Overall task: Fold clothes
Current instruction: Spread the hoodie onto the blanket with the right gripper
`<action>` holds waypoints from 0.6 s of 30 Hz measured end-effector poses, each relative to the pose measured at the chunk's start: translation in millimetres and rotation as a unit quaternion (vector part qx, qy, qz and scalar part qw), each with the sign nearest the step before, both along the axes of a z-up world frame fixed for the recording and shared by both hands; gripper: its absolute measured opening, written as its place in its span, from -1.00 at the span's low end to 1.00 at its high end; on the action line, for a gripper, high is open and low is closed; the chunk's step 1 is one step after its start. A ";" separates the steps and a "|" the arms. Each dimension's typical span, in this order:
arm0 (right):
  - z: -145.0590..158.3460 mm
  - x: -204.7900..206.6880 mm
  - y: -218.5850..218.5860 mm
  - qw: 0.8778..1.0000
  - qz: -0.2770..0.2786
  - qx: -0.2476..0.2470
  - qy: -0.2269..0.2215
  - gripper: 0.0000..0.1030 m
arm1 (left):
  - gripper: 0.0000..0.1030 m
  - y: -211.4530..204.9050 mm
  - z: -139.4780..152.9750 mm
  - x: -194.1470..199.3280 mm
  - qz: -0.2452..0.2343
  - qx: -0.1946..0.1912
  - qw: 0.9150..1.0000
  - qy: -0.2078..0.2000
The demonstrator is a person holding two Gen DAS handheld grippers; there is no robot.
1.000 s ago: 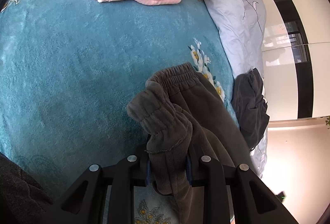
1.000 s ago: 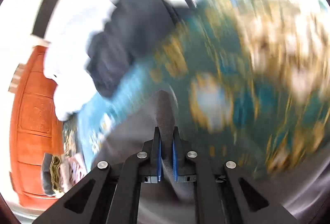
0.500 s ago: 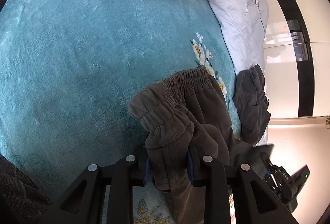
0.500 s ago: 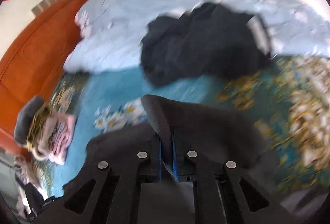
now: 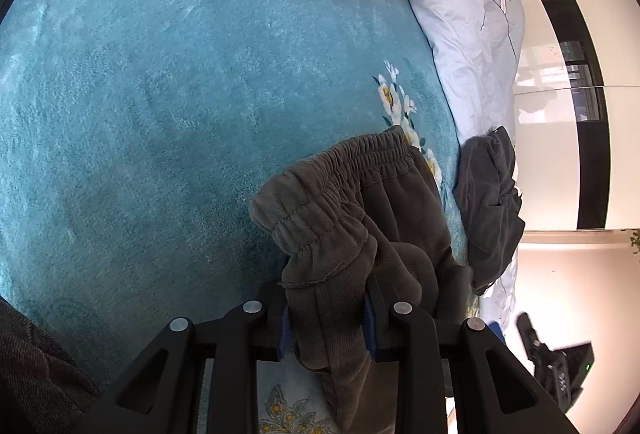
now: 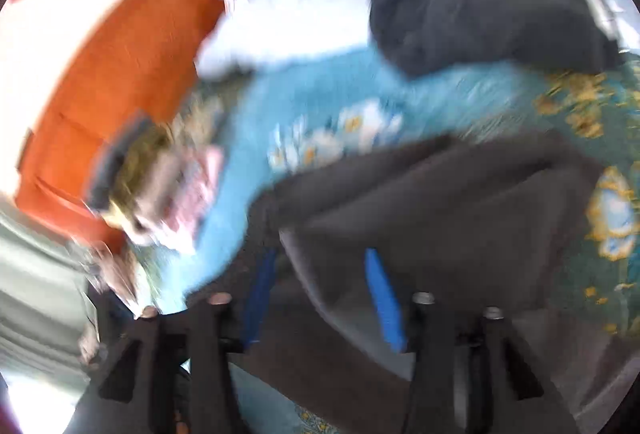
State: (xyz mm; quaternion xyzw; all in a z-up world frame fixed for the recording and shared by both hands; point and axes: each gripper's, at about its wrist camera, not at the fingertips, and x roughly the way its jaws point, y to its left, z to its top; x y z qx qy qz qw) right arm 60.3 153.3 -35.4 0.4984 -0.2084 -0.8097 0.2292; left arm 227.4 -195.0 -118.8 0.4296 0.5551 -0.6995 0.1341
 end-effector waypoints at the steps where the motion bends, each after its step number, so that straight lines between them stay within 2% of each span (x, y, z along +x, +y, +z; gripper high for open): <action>1: 2.1 -0.9 22.6 0.999 -0.035 -0.006 0.008 0.20 | -0.41 0.2 -0.3 -0.1 0.001 0.000 1.000 0.000; 3: -14.2 -7.2 72.9 0.992 -0.126 -0.010 -0.019 0.20 | -0.41 0.7 -0.7 -0.2 0.001 0.001 1.000 -0.001; 5: -43.7 -13.8 108.6 0.979 -0.189 -0.022 -0.080 0.20 | -0.41 1.1 -1.1 -0.4 0.002 0.001 1.000 -0.002; 7: -71.9 -15.3 127.1 0.966 -0.224 -0.054 -0.120 0.20 | -0.40 1.4 -1.2 -0.4 0.002 0.001 1.000 -0.003; 10: -99.6 -22.9 129.8 0.957 -0.246 -0.054 -0.146 0.20 | -0.40 1.8 -1.3 -0.1 0.003 0.000 1.000 -0.004; 14: -128.0 -38.1 127.8 0.938 -0.280 -0.095 -0.180 0.20 | -0.40 1.8 -1.5 -0.1 0.005 0.000 1.000 -0.004; 16: -133.4 -42.1 126.8 0.930 -0.295 -0.107 -0.190 -0.01 | -0.40 2.3 -1.5 -0.8 0.006 -0.002 1.000 -0.004; 18: -132.5 -49.1 122.8 0.931 -0.286 -0.092 -0.205 -0.70 | -0.40 2.6 -1.5 -1.4 0.006 -0.004 1.000 -0.005</action>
